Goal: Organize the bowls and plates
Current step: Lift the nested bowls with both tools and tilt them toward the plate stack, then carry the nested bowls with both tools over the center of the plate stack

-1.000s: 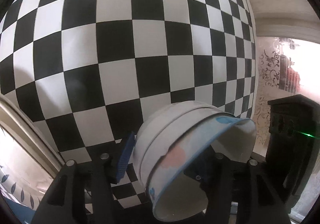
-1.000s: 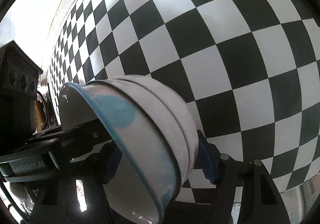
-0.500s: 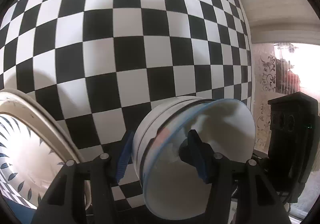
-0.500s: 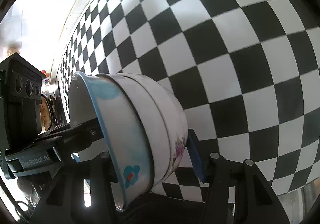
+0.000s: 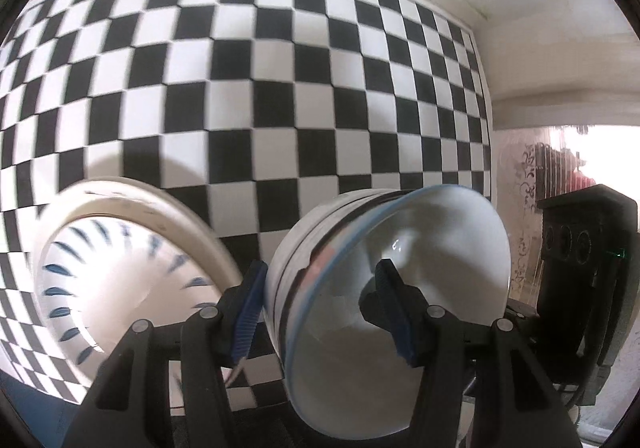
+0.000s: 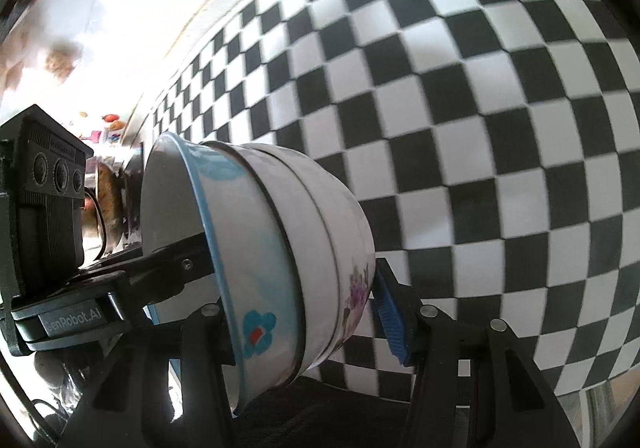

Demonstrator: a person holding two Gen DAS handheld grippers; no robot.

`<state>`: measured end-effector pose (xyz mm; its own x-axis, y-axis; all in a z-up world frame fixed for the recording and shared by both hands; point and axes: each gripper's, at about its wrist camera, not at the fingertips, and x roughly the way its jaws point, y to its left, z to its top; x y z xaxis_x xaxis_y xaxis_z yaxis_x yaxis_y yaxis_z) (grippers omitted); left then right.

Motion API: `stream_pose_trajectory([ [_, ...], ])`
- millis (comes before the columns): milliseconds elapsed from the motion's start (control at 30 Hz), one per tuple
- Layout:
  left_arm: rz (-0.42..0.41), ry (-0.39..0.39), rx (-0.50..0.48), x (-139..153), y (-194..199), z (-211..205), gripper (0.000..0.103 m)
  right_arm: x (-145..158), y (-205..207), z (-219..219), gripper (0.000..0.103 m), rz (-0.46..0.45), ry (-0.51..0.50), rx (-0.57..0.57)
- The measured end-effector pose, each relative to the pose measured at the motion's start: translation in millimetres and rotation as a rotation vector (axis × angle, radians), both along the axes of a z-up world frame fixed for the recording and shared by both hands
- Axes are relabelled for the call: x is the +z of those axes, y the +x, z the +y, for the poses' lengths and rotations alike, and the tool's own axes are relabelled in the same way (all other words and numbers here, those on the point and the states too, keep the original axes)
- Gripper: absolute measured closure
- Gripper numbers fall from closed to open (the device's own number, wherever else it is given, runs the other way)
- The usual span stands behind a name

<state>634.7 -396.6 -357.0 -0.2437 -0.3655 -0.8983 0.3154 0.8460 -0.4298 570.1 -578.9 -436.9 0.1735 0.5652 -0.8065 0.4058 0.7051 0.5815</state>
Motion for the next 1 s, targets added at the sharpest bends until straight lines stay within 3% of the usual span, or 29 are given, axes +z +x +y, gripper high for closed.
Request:
stream_pose_trajectory([
  [500, -0.073, 0.023, 0.123, 29, 18, 86, 0.051, 29, 38, 82, 0.048, -0.062, 0.022, 0.140],
  [1000, -0.046, 0.077, 0.240, 3, 14, 157, 0.051, 3, 60, 161, 0.048, -0.026, 0.034, 0.276],
])
